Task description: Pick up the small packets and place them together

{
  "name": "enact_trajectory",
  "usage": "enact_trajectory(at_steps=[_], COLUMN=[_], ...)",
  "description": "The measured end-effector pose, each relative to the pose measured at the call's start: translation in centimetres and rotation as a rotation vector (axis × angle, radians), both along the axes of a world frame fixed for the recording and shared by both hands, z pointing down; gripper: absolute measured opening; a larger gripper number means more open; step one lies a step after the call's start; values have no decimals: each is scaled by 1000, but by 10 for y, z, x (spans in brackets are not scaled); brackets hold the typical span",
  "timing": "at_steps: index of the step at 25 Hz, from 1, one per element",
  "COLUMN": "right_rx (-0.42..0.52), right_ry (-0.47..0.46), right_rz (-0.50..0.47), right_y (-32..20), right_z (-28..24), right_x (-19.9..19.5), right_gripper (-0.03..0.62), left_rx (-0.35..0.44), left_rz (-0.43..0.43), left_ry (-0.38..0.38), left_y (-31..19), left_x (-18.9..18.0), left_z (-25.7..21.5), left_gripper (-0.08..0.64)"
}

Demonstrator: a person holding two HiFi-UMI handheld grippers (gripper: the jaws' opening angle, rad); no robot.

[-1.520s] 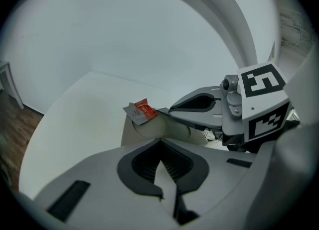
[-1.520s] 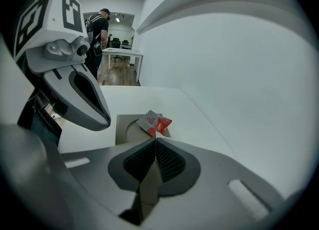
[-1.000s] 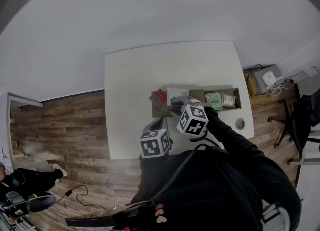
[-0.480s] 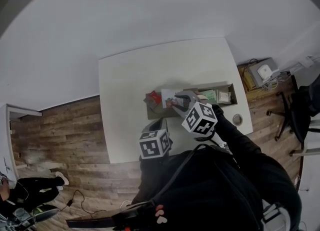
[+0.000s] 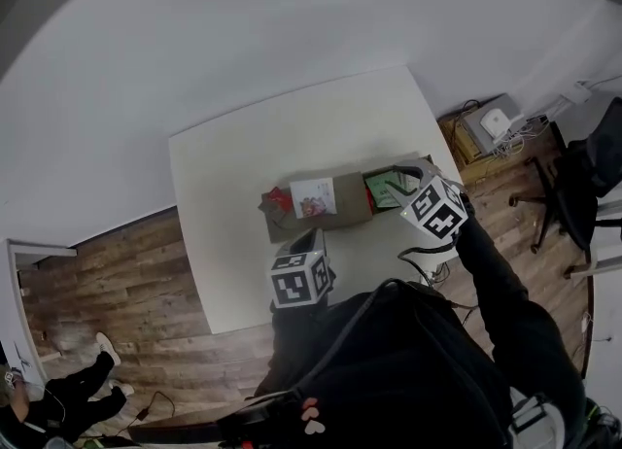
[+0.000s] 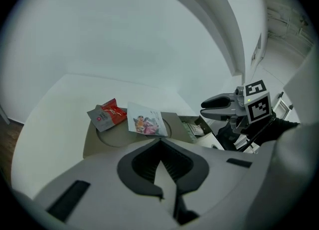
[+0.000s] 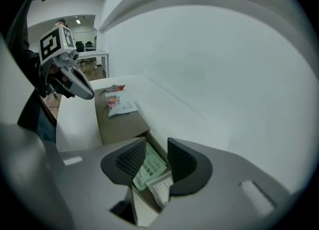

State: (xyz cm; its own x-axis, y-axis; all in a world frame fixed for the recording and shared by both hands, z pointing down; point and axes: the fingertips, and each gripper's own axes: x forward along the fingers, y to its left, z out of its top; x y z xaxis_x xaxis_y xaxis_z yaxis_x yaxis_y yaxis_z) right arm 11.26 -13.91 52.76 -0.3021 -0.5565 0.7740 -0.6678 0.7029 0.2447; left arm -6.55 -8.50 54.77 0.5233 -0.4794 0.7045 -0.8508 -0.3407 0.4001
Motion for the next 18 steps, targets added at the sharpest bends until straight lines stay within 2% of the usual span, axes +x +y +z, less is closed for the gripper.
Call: enact_trajectory(at_steps=[3, 8, 18], right_rx=[-45, -146, -380], right_ry=[34, 78, 224], right_rz=[29, 25, -165], right_y=[5, 14, 29], right_z=[12, 31, 73], right_x=[30, 64, 87], right_gripper=[129, 129, 129], left_rx=[-1, -7, -25], left_rz=[24, 60, 106], left_ry=[0, -3, -27], left_y=[-1, -1, -4], left_x=[9, 23, 43], left_z=[0, 1, 6], left_gripper=[0, -2, 0])
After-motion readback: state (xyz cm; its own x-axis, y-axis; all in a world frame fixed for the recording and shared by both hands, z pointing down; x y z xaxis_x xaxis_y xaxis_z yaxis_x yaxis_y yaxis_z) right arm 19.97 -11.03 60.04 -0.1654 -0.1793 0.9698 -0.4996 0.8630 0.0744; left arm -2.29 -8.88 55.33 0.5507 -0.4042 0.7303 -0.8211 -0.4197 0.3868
